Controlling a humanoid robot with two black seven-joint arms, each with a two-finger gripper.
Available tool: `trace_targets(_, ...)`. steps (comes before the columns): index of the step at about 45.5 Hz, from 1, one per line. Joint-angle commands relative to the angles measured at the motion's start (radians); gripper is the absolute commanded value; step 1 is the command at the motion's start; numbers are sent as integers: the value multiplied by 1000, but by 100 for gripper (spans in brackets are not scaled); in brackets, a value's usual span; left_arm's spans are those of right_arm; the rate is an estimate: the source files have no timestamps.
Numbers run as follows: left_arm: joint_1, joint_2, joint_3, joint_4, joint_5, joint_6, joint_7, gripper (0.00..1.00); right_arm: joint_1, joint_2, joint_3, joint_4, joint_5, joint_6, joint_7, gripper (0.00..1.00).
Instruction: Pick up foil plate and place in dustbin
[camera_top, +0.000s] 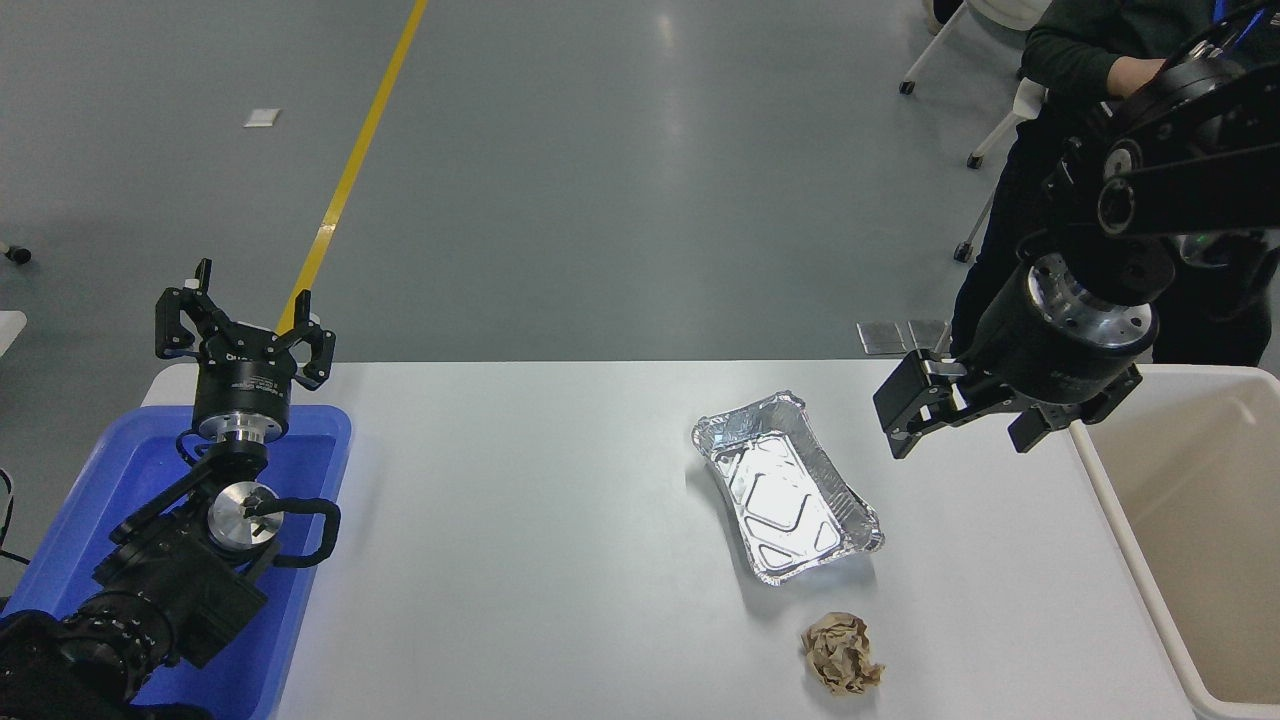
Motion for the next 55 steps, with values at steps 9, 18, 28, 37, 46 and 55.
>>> trace_targets(9, 0, -2, -3, 0, 0, 1, 0, 99, -3, 0, 0, -2, -21, -2, 0, 100)
trace_targets(18, 0, 0, -1, 0, 0, 1, 0, 99, -7, 1, 3, -6, -32, -3, 0, 100)
trace_targets(28, 0, 0, -1, 0, 0, 1, 0, 99, -16, 3, 17, -15, -47, -5, 0, 100)
trace_targets(37, 0, 0, -1, 0, 0, 1, 0, 99, -23, 0, 20, -24, -49, -48, 0, 100)
trace_targets(46, 0, 0, -3, 0, 0, 1, 0, 99, -85, 21, 25, -75, -112, -150, 0, 100)
trace_targets(55, 0, 0, -3, 0, 0, 1, 0, 99, -234, 73, 25, -193, -213, -273, 6, 100)
